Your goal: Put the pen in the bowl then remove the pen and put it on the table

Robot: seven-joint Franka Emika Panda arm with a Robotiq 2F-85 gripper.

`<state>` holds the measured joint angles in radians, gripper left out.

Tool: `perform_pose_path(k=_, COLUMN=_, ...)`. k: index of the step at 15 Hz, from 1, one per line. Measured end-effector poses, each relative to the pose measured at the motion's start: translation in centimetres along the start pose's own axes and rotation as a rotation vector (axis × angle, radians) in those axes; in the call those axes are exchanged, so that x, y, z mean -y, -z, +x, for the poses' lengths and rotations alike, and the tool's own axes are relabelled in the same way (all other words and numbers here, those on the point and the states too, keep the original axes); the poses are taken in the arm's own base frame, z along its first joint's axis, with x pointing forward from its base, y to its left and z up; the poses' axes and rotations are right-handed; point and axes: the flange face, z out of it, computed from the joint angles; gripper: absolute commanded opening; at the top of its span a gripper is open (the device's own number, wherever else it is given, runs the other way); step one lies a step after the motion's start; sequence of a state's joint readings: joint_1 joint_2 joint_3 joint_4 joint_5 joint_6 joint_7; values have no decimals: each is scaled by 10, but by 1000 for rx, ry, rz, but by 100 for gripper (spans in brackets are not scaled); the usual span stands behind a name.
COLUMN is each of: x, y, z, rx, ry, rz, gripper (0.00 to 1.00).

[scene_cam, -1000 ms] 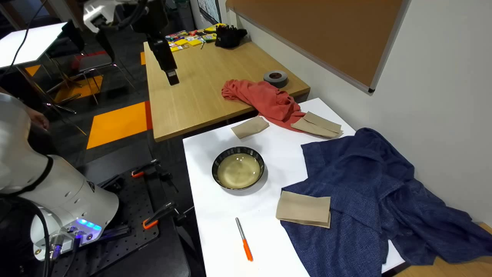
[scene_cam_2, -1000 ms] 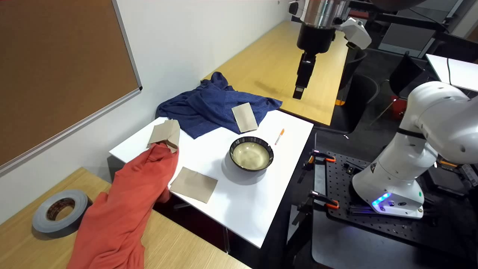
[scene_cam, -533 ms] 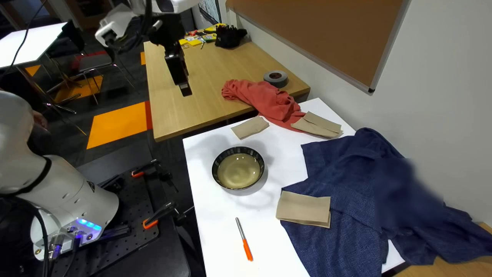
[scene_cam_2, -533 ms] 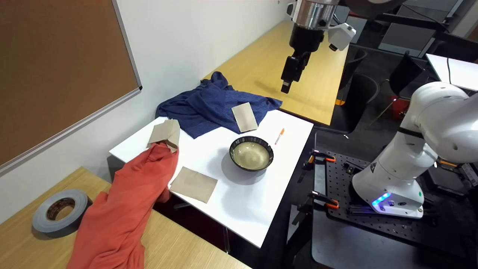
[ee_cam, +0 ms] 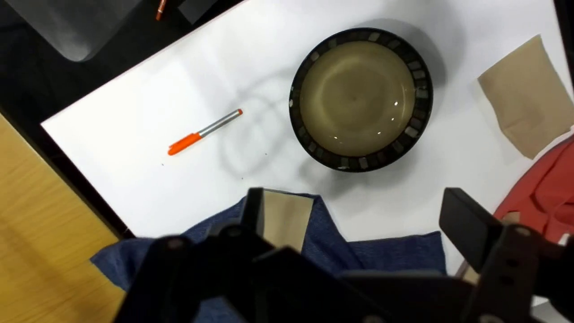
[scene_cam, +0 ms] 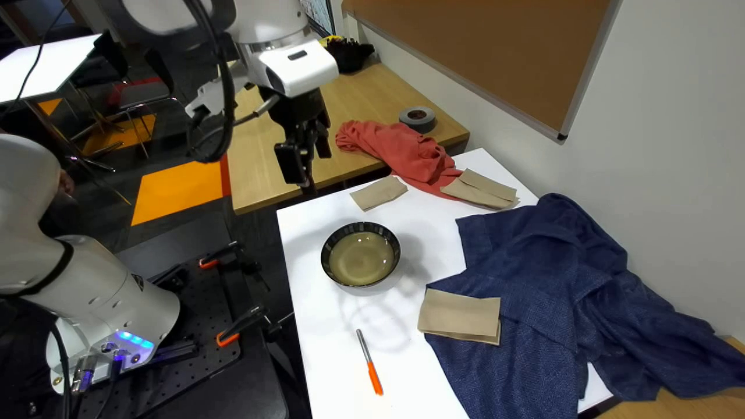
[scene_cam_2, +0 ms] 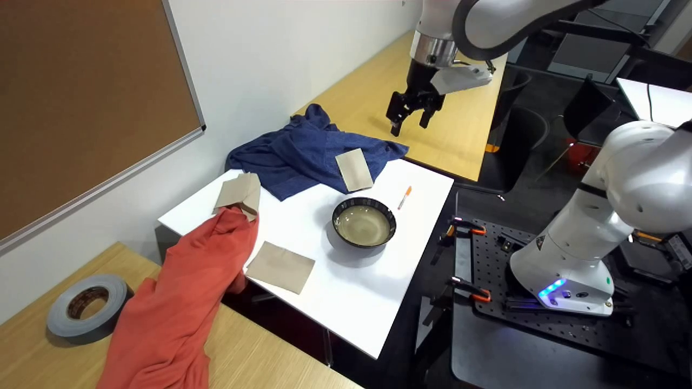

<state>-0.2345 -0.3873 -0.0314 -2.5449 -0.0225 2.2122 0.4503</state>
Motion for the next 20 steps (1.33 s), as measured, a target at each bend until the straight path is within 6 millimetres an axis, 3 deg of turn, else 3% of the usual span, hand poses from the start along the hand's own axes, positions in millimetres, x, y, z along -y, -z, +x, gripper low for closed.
perform_pose_path(k=12, x=-79, y=-122, z=31, rx=-23, ry=-602, rz=-60, gripper=100)
perform_pose_path(k=15, x=-91, y=-139, z=32, rx=-6, ry=-658, rz=-77, gripper=100)
perform_pose_path(k=20, x=-92, y=-142, z=32, rx=-2, ry=-661, rz=-79, gripper=100)
